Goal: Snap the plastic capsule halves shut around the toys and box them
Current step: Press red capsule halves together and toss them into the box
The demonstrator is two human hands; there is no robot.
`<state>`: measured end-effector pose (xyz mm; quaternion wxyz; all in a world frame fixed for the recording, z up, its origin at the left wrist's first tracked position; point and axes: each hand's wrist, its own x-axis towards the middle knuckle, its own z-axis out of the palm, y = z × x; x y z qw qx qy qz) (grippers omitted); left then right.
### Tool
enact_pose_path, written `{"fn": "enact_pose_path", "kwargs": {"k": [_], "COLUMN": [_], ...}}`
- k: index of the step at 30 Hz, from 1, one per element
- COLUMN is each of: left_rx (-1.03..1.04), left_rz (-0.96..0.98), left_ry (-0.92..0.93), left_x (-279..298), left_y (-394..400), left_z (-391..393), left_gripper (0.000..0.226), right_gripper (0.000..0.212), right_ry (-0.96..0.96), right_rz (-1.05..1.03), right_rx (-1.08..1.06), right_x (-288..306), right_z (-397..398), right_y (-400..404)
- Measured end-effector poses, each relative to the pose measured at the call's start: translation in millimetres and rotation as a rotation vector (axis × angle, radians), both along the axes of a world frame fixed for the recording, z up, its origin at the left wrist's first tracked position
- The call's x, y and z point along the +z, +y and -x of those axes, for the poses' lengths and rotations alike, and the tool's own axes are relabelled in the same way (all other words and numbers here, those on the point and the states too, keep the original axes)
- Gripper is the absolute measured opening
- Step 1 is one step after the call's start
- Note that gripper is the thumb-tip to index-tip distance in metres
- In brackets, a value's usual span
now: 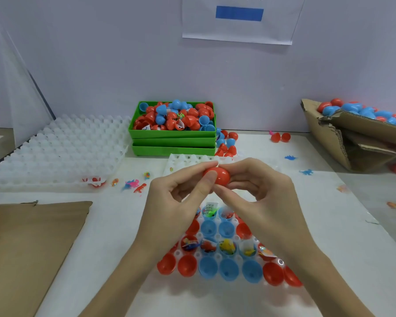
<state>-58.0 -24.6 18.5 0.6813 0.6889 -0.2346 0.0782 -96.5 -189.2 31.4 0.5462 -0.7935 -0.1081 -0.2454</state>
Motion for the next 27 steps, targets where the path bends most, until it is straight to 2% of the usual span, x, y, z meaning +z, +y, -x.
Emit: {"fn": "enact_pose_path", "kwargs": {"k": [9,13,17,20,22,25,27], "left_rx": [0.022,0.031,0.068,0.198,0.22,0.165,0.125], "left_rz": [0.015,0.013,-0.027,-0.139,-0.162,-0.118,-0.076], "left_ry": [-0.005,-0.02,-0.097,-0.258,-0.339,-0.346,-0.343], "left_x": [1.2,2.7,-0.4,-3.6,-4.6,-4.6,-3.4], "left_y": [0.8,1.7,-2.2,-6.2,-7.0,-7.0,-5.2], "left_z": [-0.4,-0.8,0.5,3.8,4.1,4.7,6.6], "left_gripper": [0.028,0.03,0.033,0.036,0.04,0.045,0.044], "right_gripper": [0.033,0.032,0.025,0.023,0.025,0.038,0.046], "right_ry": [-0.153,-0.119,-0.016,0.131,0.244,0.38,0.442], "right_rz": [0.045,0.017,-0.17,-0.363,-0.527,-0.875,-1.019], "right_rx": [-0.054,-0.012,0.046,0.15,0.279,0.563,0.712], "right_x": [-10.5,-11.9,-8.9,-5.5,-6.2,-7.2,-7.2], "right_z": [-4.7,-5.5,-4.3,-2.9,-2.5,-1.3,0.0], "right_y": [7.2,6.4,5.9,7.7,10.6,15.7,19.9]}}
